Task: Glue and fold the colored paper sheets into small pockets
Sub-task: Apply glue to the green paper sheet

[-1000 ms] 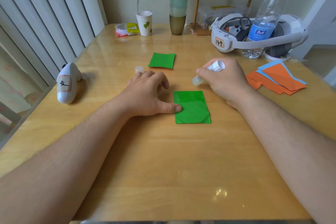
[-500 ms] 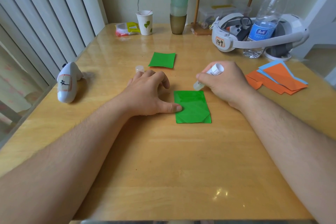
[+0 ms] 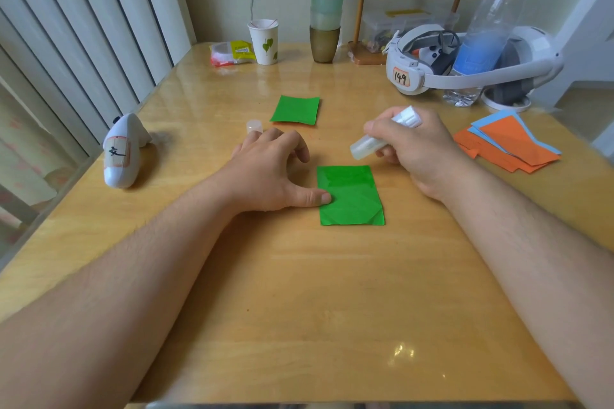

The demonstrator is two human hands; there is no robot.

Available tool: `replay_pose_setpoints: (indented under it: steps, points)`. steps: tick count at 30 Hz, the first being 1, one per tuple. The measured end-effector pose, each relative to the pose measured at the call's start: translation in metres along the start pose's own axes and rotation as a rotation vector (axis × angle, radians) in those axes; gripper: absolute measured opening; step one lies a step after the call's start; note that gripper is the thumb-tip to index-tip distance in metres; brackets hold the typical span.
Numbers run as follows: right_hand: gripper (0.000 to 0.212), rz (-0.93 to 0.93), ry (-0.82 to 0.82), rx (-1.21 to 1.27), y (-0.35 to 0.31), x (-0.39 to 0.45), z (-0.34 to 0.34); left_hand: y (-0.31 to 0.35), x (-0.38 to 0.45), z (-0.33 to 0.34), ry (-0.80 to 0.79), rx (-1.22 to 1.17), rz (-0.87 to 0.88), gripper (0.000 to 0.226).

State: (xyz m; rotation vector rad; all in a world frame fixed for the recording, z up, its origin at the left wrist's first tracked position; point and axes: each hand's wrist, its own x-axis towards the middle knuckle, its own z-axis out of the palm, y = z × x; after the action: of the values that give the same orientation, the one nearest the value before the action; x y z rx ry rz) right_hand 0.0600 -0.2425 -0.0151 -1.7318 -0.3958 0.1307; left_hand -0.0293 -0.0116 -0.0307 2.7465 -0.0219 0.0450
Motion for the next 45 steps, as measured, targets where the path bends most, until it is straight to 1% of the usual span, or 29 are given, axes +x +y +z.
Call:
replay_pose_setpoints:
  steps: [4, 7, 13, 20, 24, 27, 29, 31, 33, 34, 35, 37, 39, 40, 41, 43, 45]
  points:
    - [0.011, -0.125, -0.161, -0.127, -0.001, -0.009, 0.013, 0.001, -0.002, -0.002, -0.031, 0.008, 0.006, 0.085]
    - [0.012, -0.143, -0.225, -0.186, -0.002, -0.012, 0.021, 0.002, -0.003, -0.003, -0.031, 0.008, 0.003, 0.088]
    - [0.009, -0.104, -0.275, -0.317, -0.003, -0.016, 0.021, 0.001, -0.002, -0.002, -0.024, 0.008, 0.006, 0.089]
    - [0.012, -0.088, -0.290, -0.531, -0.017, -0.017, -0.001, 0.000, -0.002, -0.003, -0.031, 0.006, 0.011, 0.085]
    - [0.009, -0.075, -0.332, -0.647, -0.025, -0.014, -0.008, 0.001, -0.002, -0.003, -0.040, 0.010, 0.016, 0.084]
    - [0.010, -0.076, -0.359, -0.613, -0.024, -0.014, -0.005, 0.000, -0.004, -0.004, -0.042, 0.008, 0.017, 0.085]
    - [0.014, -0.054, -0.346, -0.521, -0.017, -0.015, -0.004, 0.000, -0.005, -0.004, -0.042, 0.014, 0.018, 0.085]
    - [0.014, -0.065, -0.291, -0.342, -0.007, -0.018, -0.005, 0.000, -0.006, -0.003, -0.032, 0.013, 0.016, 0.083]
    - [0.004, -0.095, -0.195, -0.128, -0.003, -0.018, -0.007, 0.001, -0.007, -0.003, -0.028, 0.012, 0.016, 0.081]
    - [0.003, -0.105, -0.158, -0.043, -0.003, -0.016, -0.006, 0.001, -0.007, -0.003, -0.029, 0.013, 0.016, 0.080]
    - [0.007, -0.116, -0.134, 0.007, -0.003, -0.015, -0.005, 0.002, -0.007, -0.003, -0.028, 0.012, 0.016, 0.080]
    - [0.023, -0.137, -0.130, -0.022, -0.002, -0.013, 0.002, 0.003, -0.007, -0.003, -0.029, 0.011, 0.013, 0.081]
    - [0.041, -0.162, -0.178, -0.131, 0.000, -0.015, 0.013, 0.003, -0.007, -0.003, -0.027, 0.017, 0.008, 0.083]
    - [0.042, -0.180, -0.193, -0.180, 0.001, -0.016, 0.018, 0.003, -0.007, -0.003, -0.024, 0.018, 0.006, 0.084]
    - [0.040, -0.195, -0.186, -0.220, 0.001, -0.017, 0.022, 0.003, -0.007, -0.002, -0.023, 0.019, 0.003, 0.085]
    - [0.032, -0.206, -0.135, -0.271, 0.002, -0.015, 0.026, 0.003, -0.006, -0.002, -0.019, 0.020, -0.001, 0.086]
    - [0.031, -0.193, -0.097, -0.299, 0.001, -0.015, 0.027, 0.002, -0.006, -0.001, -0.019, 0.018, -0.002, 0.087]
